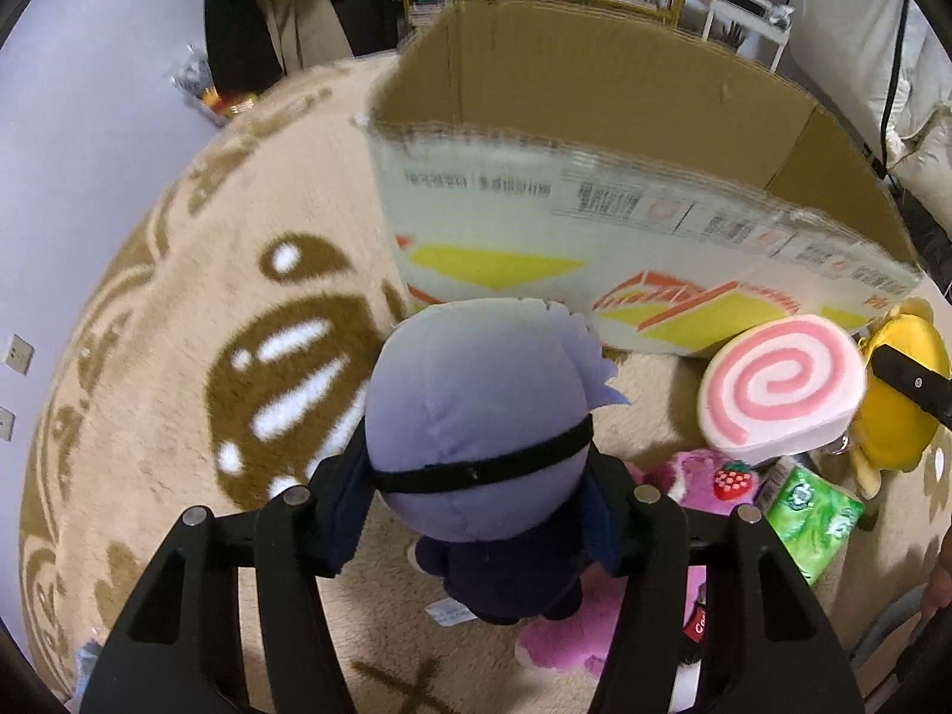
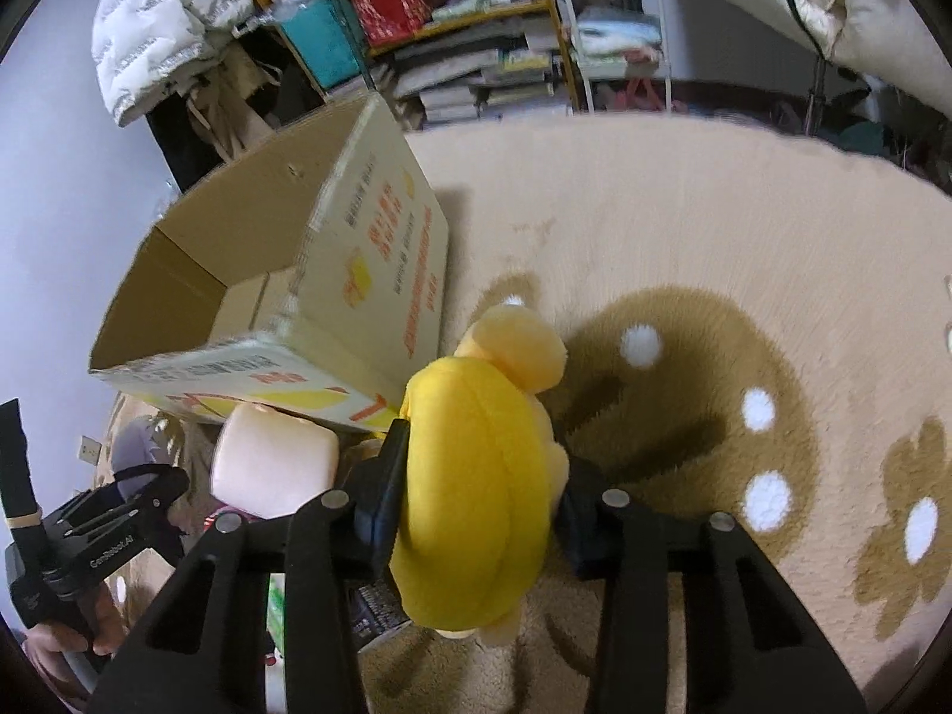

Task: Organize soft objects
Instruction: 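Lift both plushes and lower them into the cardboard box, opening both tools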

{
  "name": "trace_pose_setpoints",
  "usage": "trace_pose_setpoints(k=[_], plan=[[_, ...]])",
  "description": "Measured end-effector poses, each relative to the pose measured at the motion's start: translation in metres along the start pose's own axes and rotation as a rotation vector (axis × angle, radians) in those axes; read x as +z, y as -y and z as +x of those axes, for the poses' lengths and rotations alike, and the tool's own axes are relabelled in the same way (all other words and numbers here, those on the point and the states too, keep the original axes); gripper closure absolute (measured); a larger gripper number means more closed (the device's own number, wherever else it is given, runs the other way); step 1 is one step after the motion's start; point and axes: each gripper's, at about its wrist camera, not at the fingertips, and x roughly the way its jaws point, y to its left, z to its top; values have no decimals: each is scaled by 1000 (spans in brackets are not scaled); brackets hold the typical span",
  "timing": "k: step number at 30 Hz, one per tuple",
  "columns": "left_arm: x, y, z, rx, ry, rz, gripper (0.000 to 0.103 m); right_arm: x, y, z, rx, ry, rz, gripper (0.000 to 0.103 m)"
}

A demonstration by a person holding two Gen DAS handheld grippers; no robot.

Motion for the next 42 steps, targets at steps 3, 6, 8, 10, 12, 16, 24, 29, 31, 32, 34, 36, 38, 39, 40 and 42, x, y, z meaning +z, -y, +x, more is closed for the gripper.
trace_pose_setpoints(k=[3, 6, 8, 10, 12, 16, 24, 29, 31, 32, 34, 36, 38, 39, 40, 42], plan=[[-2, 1, -28, 14, 94, -2, 45, -1, -1, -18, 21, 80, -3, 59], [-5, -2, -54, 23, 187, -15, 45, -2, -5, -41, 29, 173, -13, 59], [-6, -6, -70, 25, 248, -22, 45, -3, -8, -55, 40, 226, -21, 59], [-5, -12, -84, 30, 312, -25, 45, -7, -12, -70, 55, 280, -32, 59], [-5, -16, -97, 31, 369, -19, 45, -10, -19, -88, 71, 350, -59, 59], [-1, -10, -123, 39, 464, 9, 45, -9, -31, -112, 101, 439, -121, 59], [15, -4, -162, 86, 567, 4, 45, 8, -53, -136, 134, 525, -185, 59], [35, -11, -166, 61, 574, -10, 45, 19, -60, -136, 124, 540, -216, 59], [43, -11, -166, 52, 581, -3, 45, 24, -64, -134, 119, 538, -232, 59], [46, -11, -165, 45, 585, 6, 45, 26, -65, -133, 116, 540, -240, 59], [53, -10, -163, 26, 591, 22, 45, 33, -70, -129, 114, 536, -255, 59], [58, -9, -159, 9, 595, 31, 45, 35, -73, -124, 118, 531, -265, 59], [61, -9, -155, -5, 594, 33, 44, 40, -77, -118, 122, 521, -282, 59], [63, -8, -151, -10, 589, 32, 44, 42, -80, -114, 120, 518, -293, 59], [66, -8, -147, -19, 585, 31, 44, 43, -81, -111, 117, 515, -301, 59], [71, -7, -139, -35, 574, 30, 44, 46, -84, -103, 115, 504, -317, 58]])
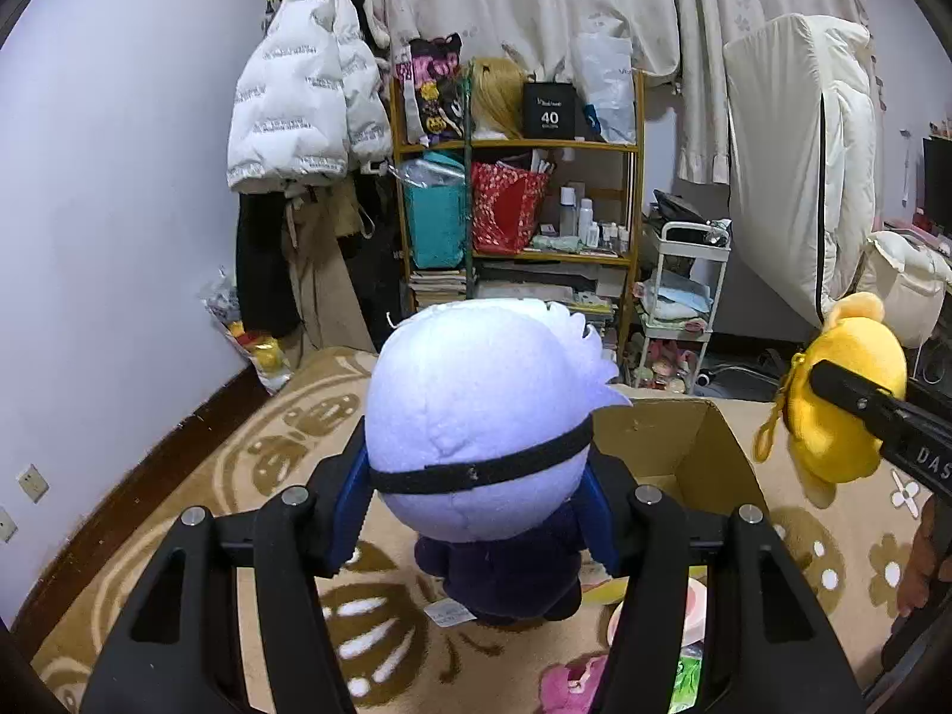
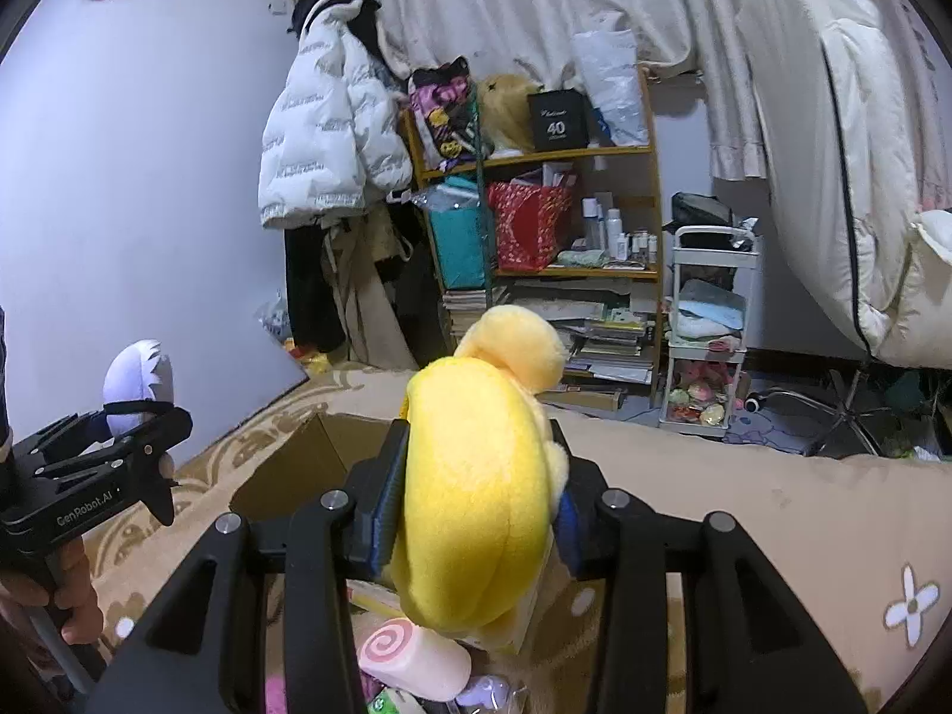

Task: Organize soft objects
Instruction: 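Lift both plushes and lower them into the cardboard box, opening both tools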

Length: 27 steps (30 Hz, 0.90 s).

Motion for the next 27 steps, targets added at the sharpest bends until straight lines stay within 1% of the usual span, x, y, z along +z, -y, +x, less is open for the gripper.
trace_pose_setpoints(k=[9, 16, 24, 27], plan=[[-8, 7, 35, -32, -12, 19, 44, -5, -6, 42, 26, -50, -35, 58], [-17, 8, 66, -63, -81, 1, 44, -17, 1, 70, 70, -109, -5, 58], [-24, 8, 85, -97, -139, -17, 42, -31, 6, 85, 86, -146, 22, 55], [-26, 7, 86, -100, -140, -17, 41, -31, 7, 86, 95, -148, 31, 54]])
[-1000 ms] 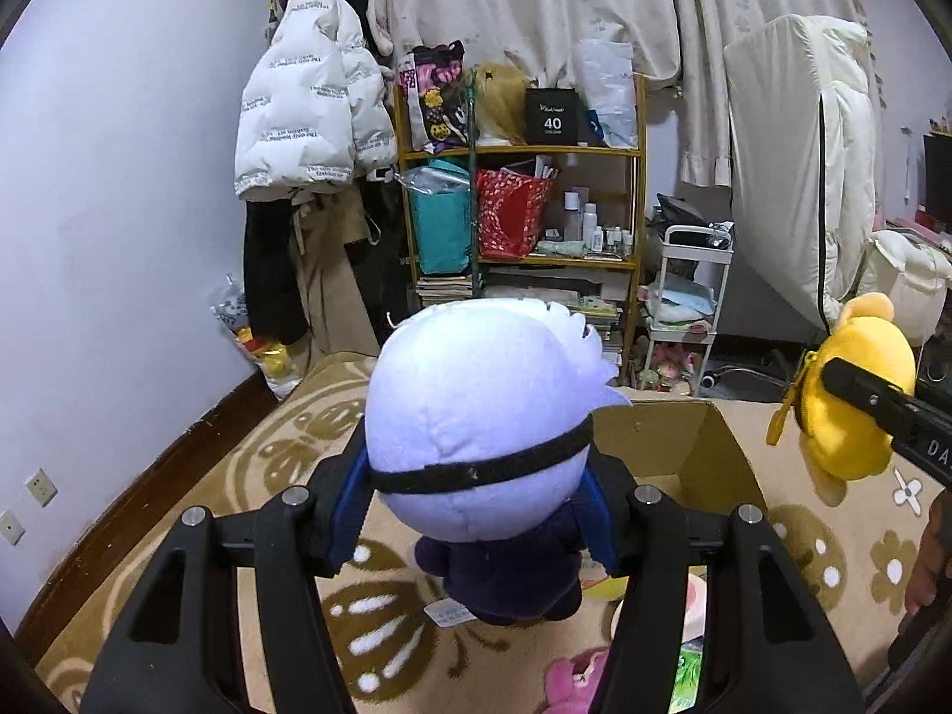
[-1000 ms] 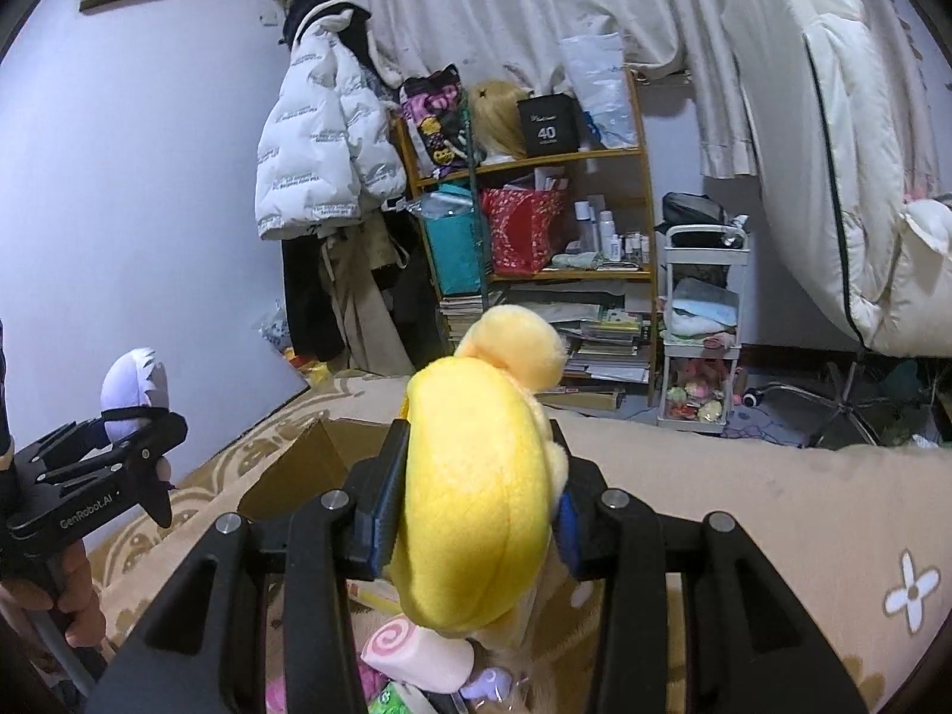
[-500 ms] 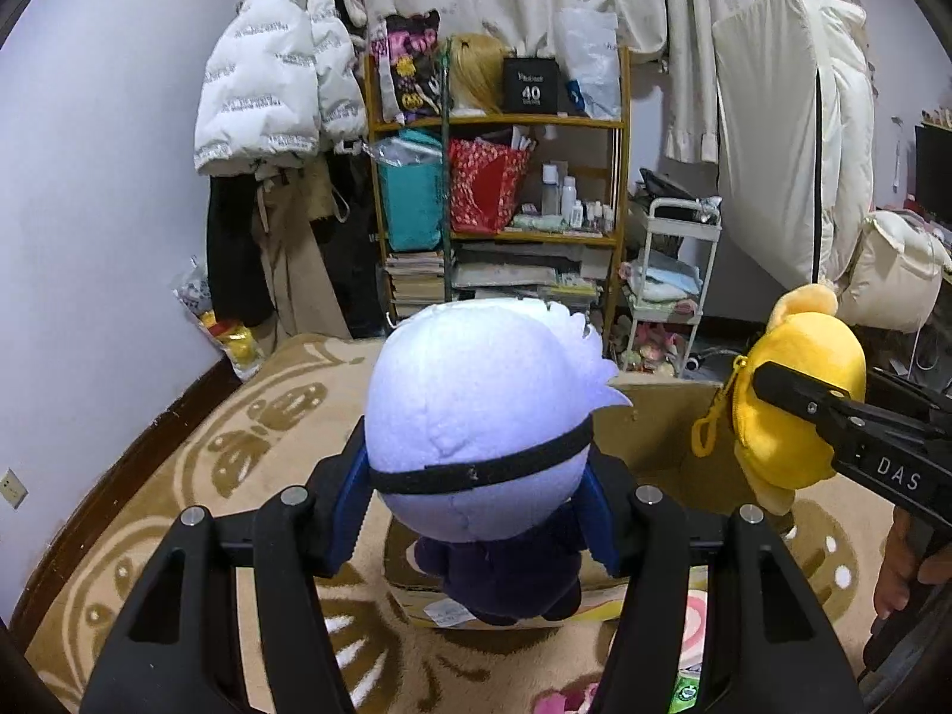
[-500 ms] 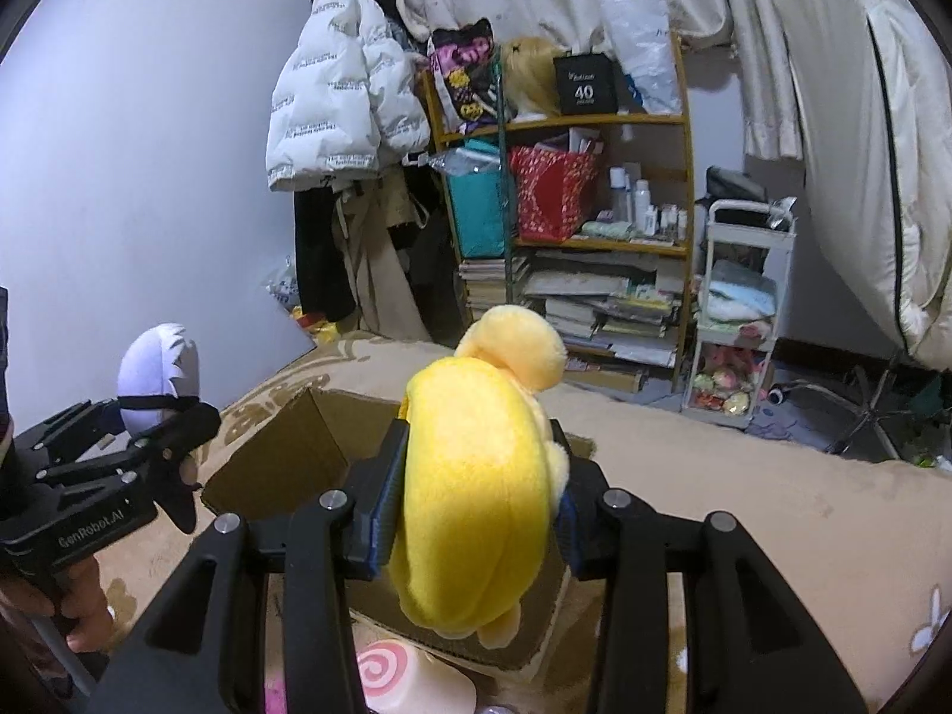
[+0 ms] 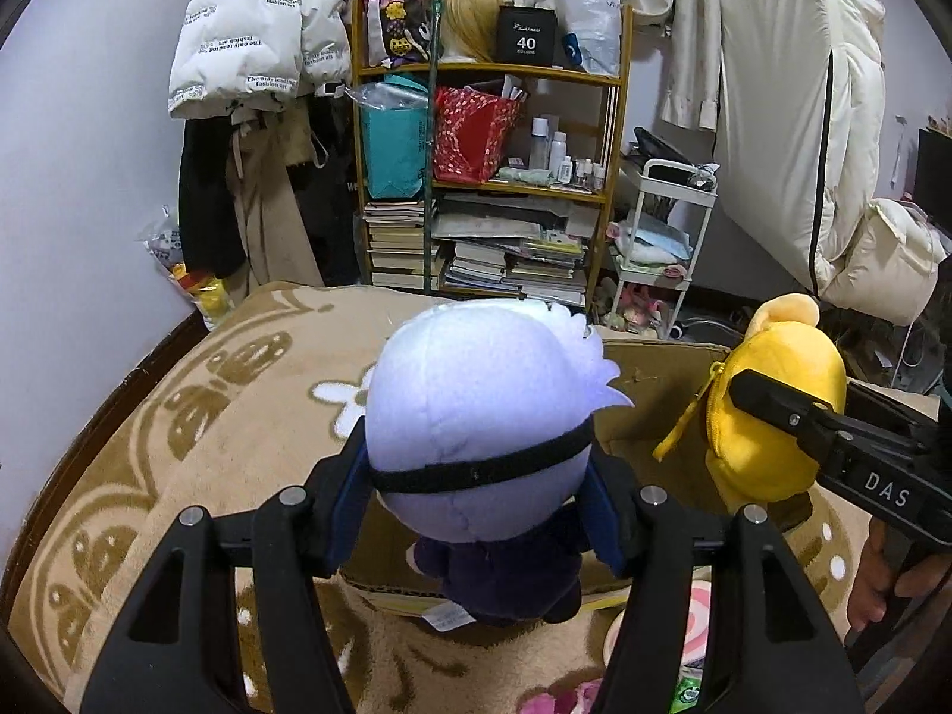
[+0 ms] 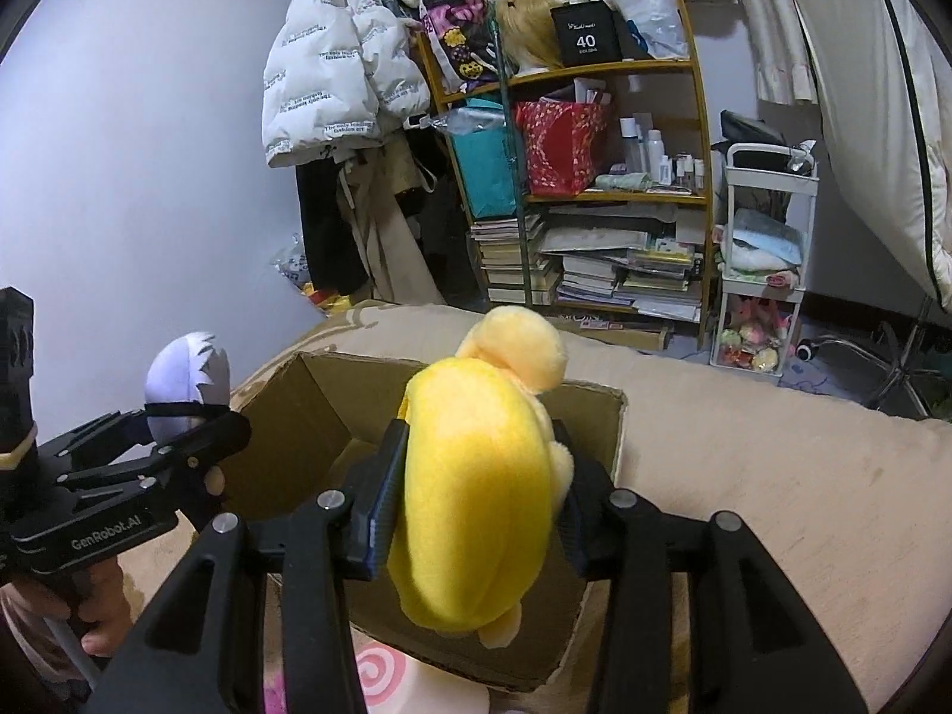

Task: Organize soft objects
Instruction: 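Lift both plushes and lower them into the cardboard box, opening both tools, then withdraw both tools from the box back toward the remaining toys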

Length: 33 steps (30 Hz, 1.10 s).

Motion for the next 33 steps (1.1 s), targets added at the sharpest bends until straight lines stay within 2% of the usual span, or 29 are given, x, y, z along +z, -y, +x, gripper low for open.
trace_pose_setpoints(k=[4, 9, 13, 15, 19, 28, 33], plan=[[-1, 2, 0, -5, -5, 4, 34, 2, 2, -1, 2, 5, 5, 51], [-2, 8, -4, 25, 8, 25, 9, 3, 7, -4, 6, -2, 32, 48], [-4, 8, -12, 47, 8, 17, 8, 3, 9, -10, 2, 3, 41, 33], [-5, 8, -18, 62, 8, 25, 4, 3, 9, -16, -4, 9, 47, 19], [-6, 8, -31, 69, -2, 32, 2, 3, 4, -30, -10, 32, 47, 2], [-18, 11, -72, 78, -9, 41, 1, -6, -12, -71, -26, 62, 47, 0], [-31, 7, -99, 72, -17, -4, 1, -15, -18, -95, -38, 73, 55, 0]])
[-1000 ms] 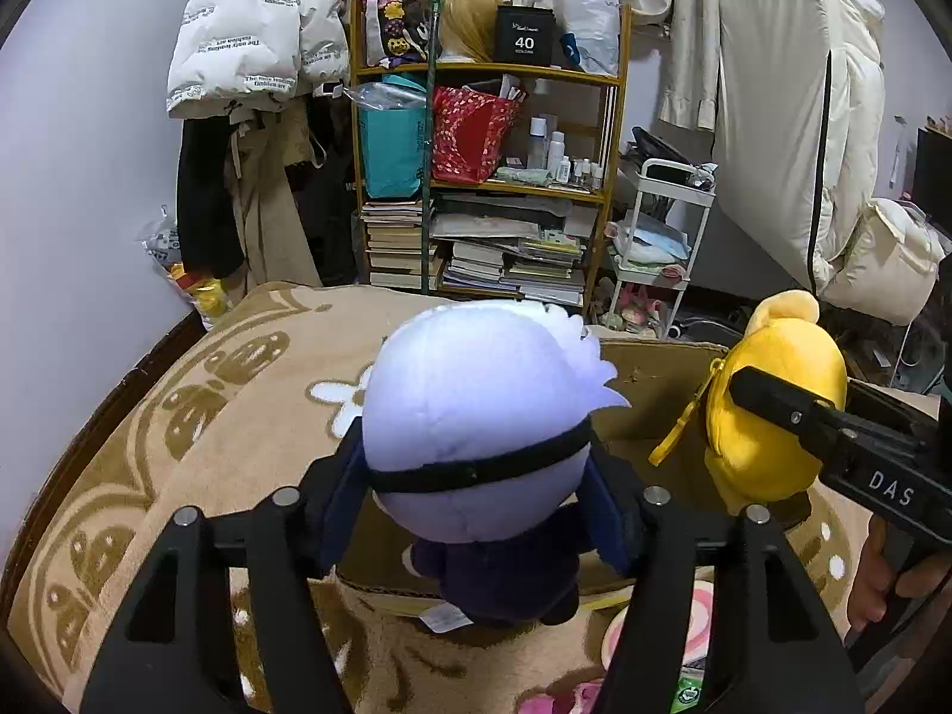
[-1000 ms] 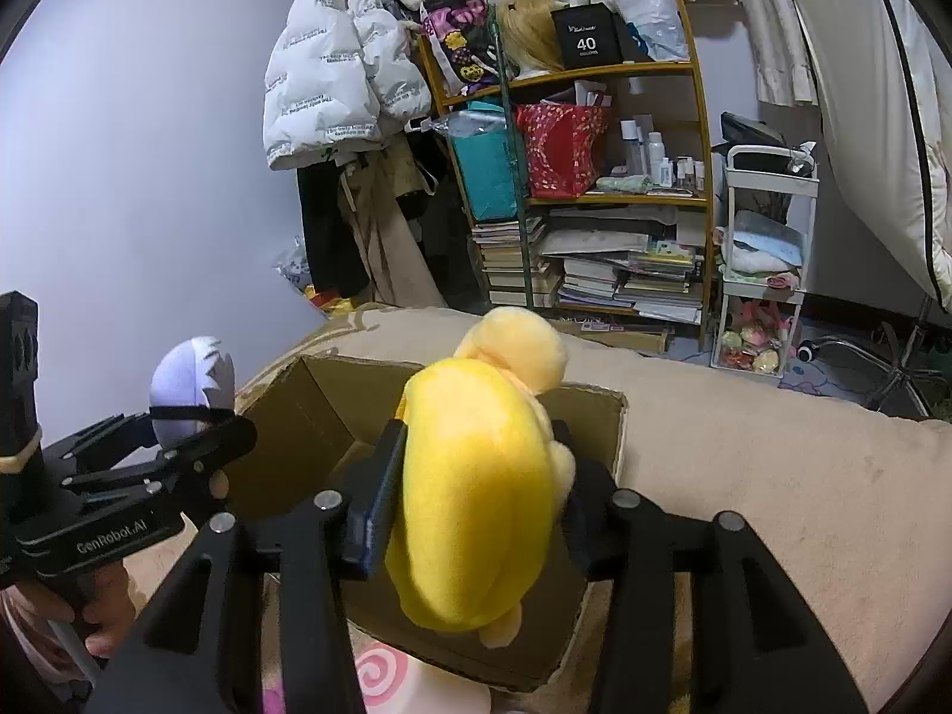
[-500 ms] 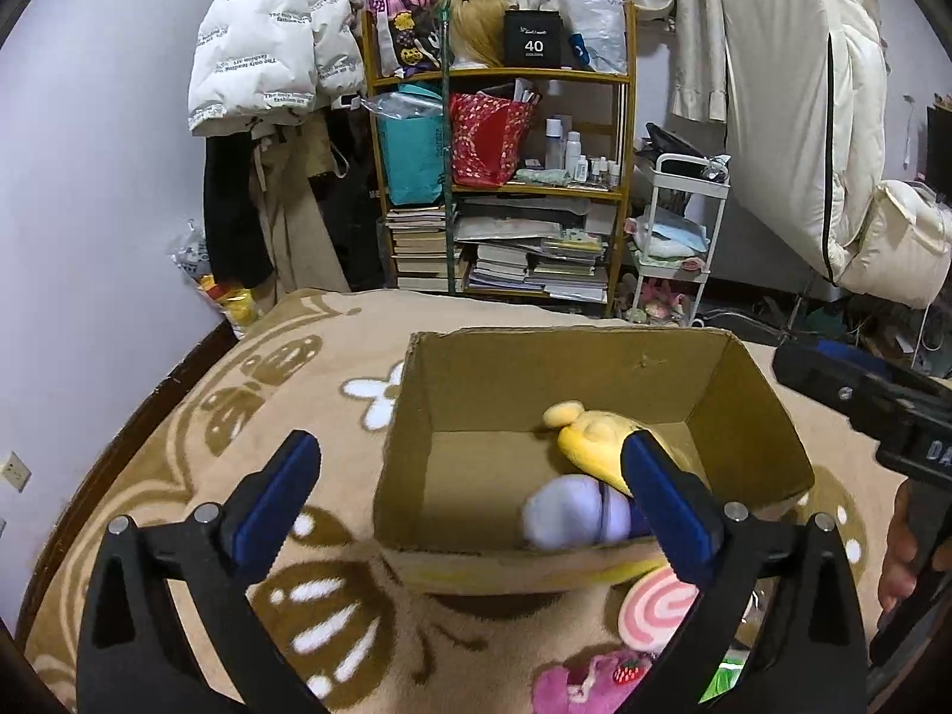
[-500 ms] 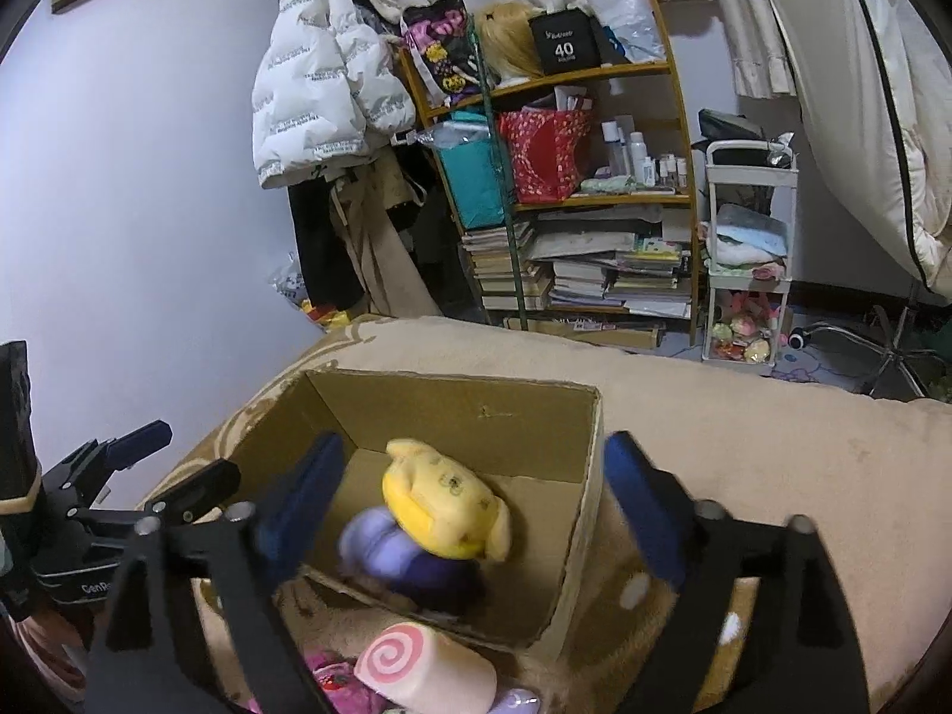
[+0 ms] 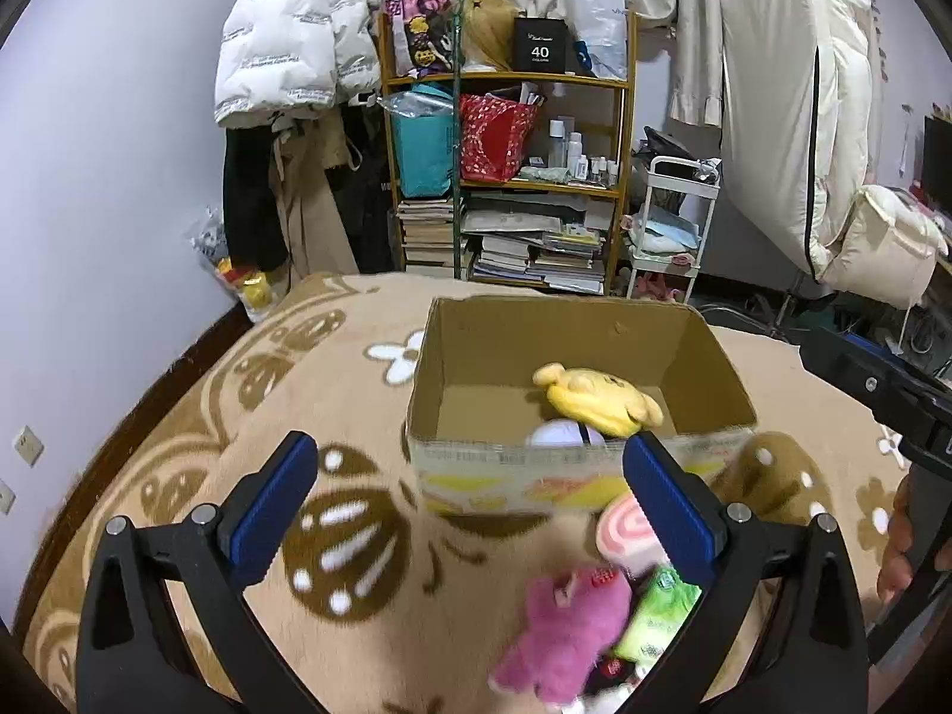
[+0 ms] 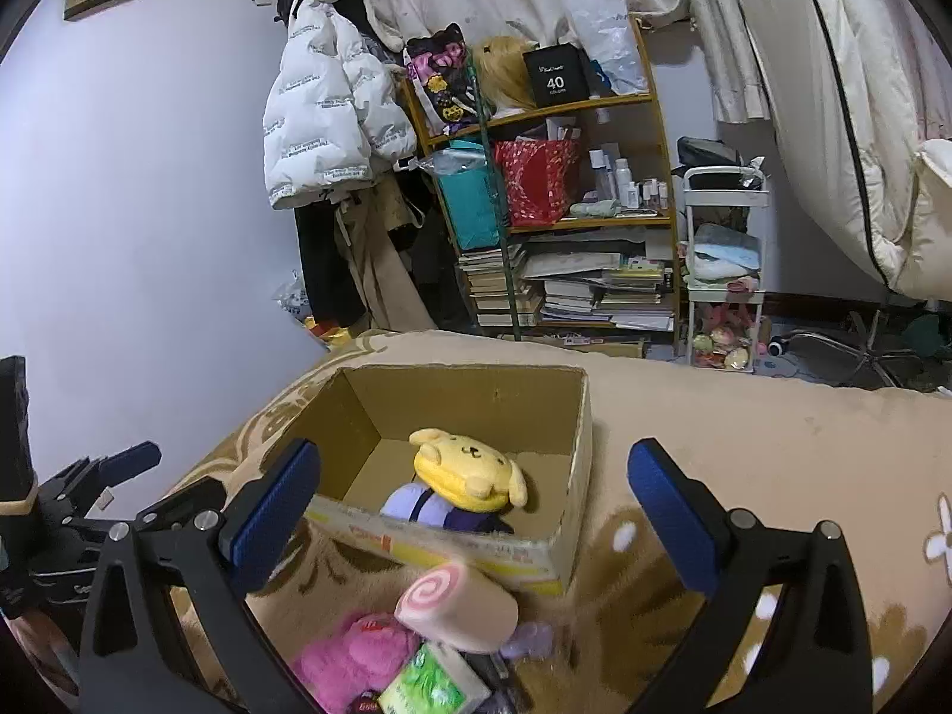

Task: Organize soft objects
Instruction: 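Withdraw both tools from the box back toward the remaining toys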

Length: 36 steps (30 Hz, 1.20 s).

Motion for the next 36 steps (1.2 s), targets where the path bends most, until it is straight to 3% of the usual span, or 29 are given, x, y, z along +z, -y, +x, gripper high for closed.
trace_pose_setpoints(k=[7, 15, 36], plan=[[-19, 0, -31, 11, -35, 18, 1, -10, -10, -29, -13, 8, -2, 0], [-39, -1, -40, 8, -109, 17, 1, -31, -15, -44, -14, -58, 16, 0], [-46, 17, 31, -43, -268, 72, 1, -54, -6, 16, 18, -250, 67, 0]])
